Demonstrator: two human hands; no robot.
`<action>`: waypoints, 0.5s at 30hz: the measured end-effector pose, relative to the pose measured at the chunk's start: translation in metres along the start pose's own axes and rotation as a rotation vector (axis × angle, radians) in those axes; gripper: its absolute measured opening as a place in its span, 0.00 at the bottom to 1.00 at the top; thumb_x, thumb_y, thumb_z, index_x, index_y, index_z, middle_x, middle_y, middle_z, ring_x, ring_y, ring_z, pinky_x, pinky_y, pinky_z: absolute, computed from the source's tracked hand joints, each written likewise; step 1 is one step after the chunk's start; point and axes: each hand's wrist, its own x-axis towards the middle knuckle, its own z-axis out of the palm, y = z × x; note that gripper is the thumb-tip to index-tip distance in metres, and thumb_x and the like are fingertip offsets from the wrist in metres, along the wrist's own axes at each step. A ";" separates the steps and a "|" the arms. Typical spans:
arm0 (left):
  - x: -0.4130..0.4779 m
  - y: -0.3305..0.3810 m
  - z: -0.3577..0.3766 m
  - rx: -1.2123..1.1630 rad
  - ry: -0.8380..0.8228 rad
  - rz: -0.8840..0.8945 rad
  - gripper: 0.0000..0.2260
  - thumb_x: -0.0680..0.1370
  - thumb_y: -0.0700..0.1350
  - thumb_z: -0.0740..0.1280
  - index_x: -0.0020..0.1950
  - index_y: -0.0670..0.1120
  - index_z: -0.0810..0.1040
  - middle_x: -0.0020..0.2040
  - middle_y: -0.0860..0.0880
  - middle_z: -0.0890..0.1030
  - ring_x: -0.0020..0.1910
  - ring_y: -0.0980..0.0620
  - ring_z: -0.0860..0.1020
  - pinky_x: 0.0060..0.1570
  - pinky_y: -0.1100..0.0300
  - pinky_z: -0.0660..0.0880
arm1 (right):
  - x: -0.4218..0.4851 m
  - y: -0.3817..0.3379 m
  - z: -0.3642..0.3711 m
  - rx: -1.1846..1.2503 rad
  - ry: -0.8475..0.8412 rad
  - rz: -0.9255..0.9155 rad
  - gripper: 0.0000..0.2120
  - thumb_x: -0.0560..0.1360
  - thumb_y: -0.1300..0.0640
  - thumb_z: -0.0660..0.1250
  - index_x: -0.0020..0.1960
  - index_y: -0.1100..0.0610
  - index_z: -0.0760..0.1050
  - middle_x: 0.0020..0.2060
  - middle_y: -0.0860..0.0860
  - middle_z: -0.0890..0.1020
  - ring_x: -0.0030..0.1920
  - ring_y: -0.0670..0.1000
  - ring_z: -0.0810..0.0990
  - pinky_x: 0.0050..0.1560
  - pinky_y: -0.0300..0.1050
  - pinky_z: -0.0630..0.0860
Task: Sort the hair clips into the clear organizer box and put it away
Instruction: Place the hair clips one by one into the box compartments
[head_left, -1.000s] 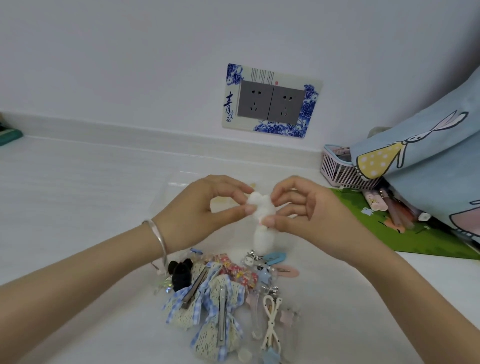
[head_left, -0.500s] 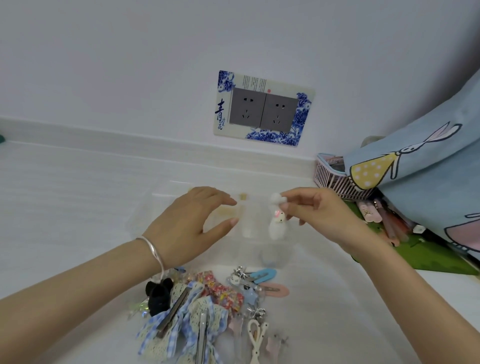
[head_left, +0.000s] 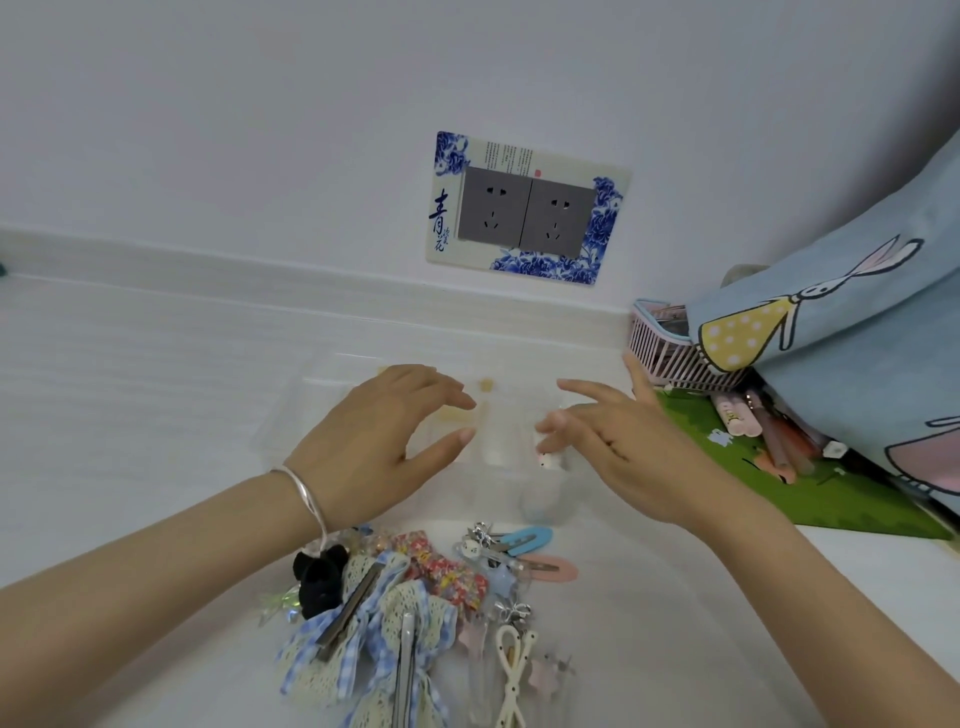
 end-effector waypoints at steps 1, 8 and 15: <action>-0.001 0.001 -0.001 0.000 -0.001 0.010 0.21 0.75 0.62 0.52 0.61 0.54 0.74 0.62 0.56 0.75 0.64 0.57 0.68 0.64 0.61 0.64 | 0.000 0.000 0.001 -0.012 0.007 -0.010 0.31 0.77 0.41 0.41 0.50 0.49 0.82 0.54 0.37 0.81 0.67 0.32 0.59 0.68 0.37 0.24; -0.024 0.015 -0.026 -0.118 0.018 0.079 0.15 0.76 0.59 0.57 0.58 0.56 0.75 0.57 0.60 0.76 0.60 0.63 0.70 0.60 0.69 0.65 | -0.026 -0.016 -0.015 0.332 0.231 -0.059 0.14 0.76 0.43 0.61 0.46 0.49 0.83 0.47 0.39 0.83 0.55 0.41 0.77 0.62 0.32 0.65; -0.059 0.027 -0.030 -0.171 -0.230 0.068 0.18 0.71 0.66 0.60 0.56 0.61 0.75 0.51 0.64 0.78 0.54 0.66 0.74 0.54 0.61 0.74 | -0.059 -0.043 0.008 0.449 -0.053 0.098 0.04 0.70 0.48 0.71 0.43 0.47 0.82 0.41 0.42 0.83 0.43 0.44 0.79 0.45 0.46 0.75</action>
